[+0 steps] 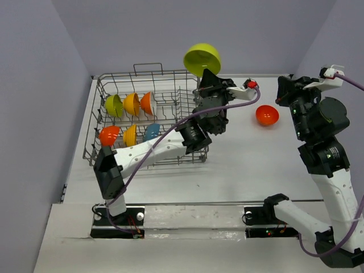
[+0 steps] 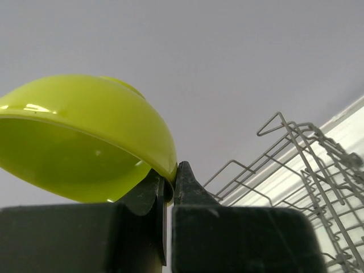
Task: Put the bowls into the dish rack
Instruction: Place the upside down bowl on the dish rack.
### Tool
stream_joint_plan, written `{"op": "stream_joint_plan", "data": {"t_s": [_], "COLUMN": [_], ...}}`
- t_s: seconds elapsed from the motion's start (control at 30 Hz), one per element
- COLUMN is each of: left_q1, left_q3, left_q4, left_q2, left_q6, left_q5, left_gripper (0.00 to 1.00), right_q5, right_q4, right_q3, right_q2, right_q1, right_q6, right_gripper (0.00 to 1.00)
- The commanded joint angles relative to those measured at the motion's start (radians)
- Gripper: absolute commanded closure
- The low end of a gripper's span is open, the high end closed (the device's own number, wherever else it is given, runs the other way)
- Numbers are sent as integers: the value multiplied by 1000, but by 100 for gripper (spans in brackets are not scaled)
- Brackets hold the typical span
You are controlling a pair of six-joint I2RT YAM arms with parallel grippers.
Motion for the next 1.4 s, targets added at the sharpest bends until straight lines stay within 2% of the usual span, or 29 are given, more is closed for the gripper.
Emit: {"op": "stream_joint_plan", "data": {"t_s": [0.0,0.03,0.13,0.2,0.27,0.3,0.4,0.53,0.6,0.63,0.73,0.83,0.9,1.03,1.1,1.37], "left_q1": [-16,-18,-19,-12,-4,25,100,353,439,508,582,668,741,852,878,910], "left_q3": [69,103,172,204,226,231,179,42,-16,-33,-76,-130,-186,-297,-318,-233], "left_q4": [-194,-299,-456,-560,-637,-689,-770,-785,-771,-753,-718,-656,-551,-205,-114,-55], "left_q2": [-172,-201,-249,-293,-330,-378,-488,-590,-622,-626,-627,-604,-585,-542,-512,-371], "left_q6": [-305,-394,-508,-671,-730,-860,-1082,-1304,-1384,-1449,-1519,-1596,-1701,-1960,-2045,-2123], "left_q5": [52,81,143,198,271,319,573,960,1172,1236,1374,1596,1733,1928,1967,2027], "left_gripper": [100,100,100,100,100,100,100,100,100,100,100,100,100,100,100,100], "right_q5": [56,59,65,59,48,44,24,-2,-13,-19,-26,-29,-30,-29,-29,-41], "right_q4": [28,28,28,25,23,16,0,-12,-13,-13,-15,-15,-17,-18,-21,-24], "right_q3": [18,17,14,11,11,11,5,-11,-18,-25,-35,-49,-57,-69,-75,-89], "right_q2": [-27,-33,-45,-61,-64,-68,-82,-102,-107,-110,-117,-127,-134,-144,-145,-144], "right_q1": [-1,-1,-1,-1,-1,-1,-1,-1,-1,-1,-1,-1,-1,-1,-1,-1], "right_q6": [17,18,24,32,40,44,57,76,83,87,92,93,93,86,83,84], "right_gripper": [99,99,99,99,99,99,99,99,99,99,99,99,99,99,99,99]}}
